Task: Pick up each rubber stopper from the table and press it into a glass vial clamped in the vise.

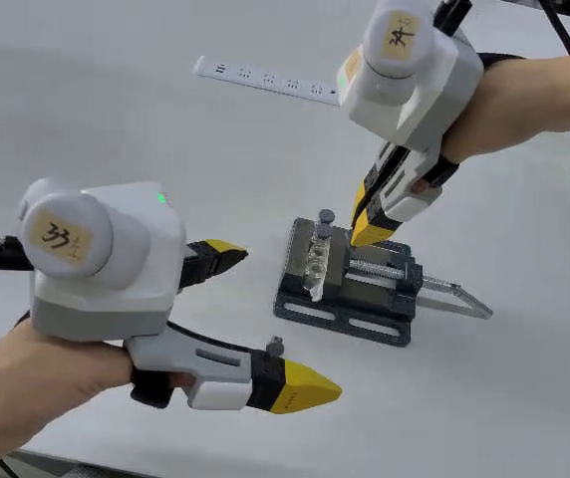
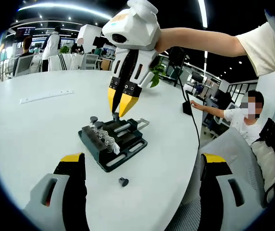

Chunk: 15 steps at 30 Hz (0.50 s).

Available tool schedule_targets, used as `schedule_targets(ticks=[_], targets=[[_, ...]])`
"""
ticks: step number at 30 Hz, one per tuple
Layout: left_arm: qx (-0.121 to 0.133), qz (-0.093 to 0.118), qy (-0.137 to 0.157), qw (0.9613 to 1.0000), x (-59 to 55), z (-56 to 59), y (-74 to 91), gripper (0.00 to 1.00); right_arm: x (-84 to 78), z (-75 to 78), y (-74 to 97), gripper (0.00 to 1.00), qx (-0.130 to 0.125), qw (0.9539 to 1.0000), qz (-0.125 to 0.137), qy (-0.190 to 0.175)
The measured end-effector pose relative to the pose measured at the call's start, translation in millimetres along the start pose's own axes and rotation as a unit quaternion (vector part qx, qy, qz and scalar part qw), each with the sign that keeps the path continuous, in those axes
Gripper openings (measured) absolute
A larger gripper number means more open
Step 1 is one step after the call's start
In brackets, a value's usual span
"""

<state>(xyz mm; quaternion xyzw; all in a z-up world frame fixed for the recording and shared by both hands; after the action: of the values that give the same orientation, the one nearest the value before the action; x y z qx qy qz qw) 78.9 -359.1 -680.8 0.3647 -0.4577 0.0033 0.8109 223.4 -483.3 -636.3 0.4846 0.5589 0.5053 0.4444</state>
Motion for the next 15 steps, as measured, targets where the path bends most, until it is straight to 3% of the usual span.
schedule_targets(ticks=[15], targets=[[0.001,-0.003,0.013,0.9999,-5.2,-5.9,1.8,0.99,16.8,13.2,-18.0,0.05,0.003,0.9995,0.001,-0.032]])
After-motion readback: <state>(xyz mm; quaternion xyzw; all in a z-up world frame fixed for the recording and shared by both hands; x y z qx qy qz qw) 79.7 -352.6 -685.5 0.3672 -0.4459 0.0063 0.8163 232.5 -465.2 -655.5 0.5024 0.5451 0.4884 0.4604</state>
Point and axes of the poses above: the centre of the closed fingertips' face, and the gripper's own axes: y roughly backward along the fingers, z roughly to its right, x roughly out of its top, the point moved 10 cm from there along y, roughly backward along the fingers, and after that the axes turned 14 degrees about -z, right-handed, at the moved point
